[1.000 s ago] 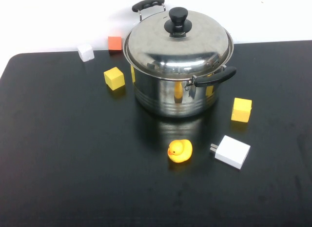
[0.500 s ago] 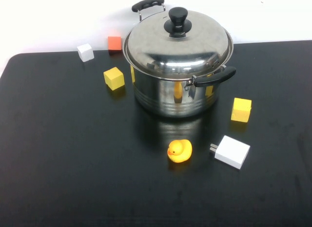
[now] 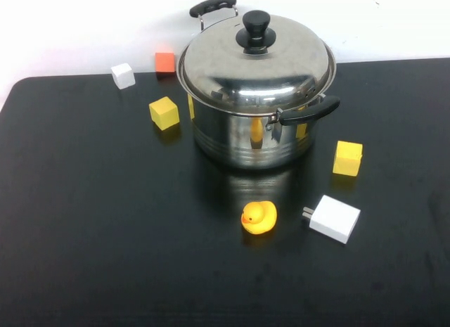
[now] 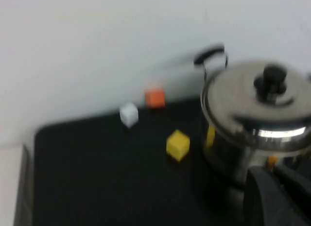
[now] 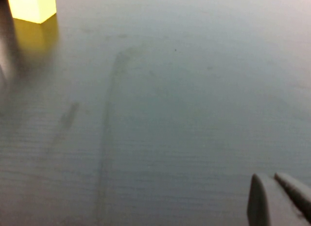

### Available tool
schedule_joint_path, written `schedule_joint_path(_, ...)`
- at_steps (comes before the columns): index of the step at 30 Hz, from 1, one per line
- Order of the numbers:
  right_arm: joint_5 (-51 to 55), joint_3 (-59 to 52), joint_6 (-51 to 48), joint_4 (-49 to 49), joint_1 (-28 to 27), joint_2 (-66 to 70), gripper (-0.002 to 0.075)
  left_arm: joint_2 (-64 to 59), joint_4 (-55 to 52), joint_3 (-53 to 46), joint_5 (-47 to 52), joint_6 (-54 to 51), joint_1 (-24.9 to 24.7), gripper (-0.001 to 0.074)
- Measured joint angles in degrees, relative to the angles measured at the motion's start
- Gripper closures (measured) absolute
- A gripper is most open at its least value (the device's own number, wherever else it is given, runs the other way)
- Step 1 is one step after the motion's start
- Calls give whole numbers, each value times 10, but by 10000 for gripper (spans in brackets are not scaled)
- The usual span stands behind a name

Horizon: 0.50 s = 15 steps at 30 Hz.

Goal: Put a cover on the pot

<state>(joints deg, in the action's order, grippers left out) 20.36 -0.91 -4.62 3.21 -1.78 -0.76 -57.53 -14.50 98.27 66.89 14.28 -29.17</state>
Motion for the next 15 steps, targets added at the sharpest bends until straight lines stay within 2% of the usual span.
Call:
schedule_joint_path(7, 0, 0, 0, 0, 0, 0, 728, 184, 31, -32, -35, 20, 2, 736)
schedule_joint_path(10, 0, 0, 0, 0, 0, 0, 728, 260, 47, -109, -88, 22, 27, 736)
schedule_joint_path(15, 0, 0, 0, 0, 0, 0, 728, 355, 55, -307, -215, 23, 101, 737)
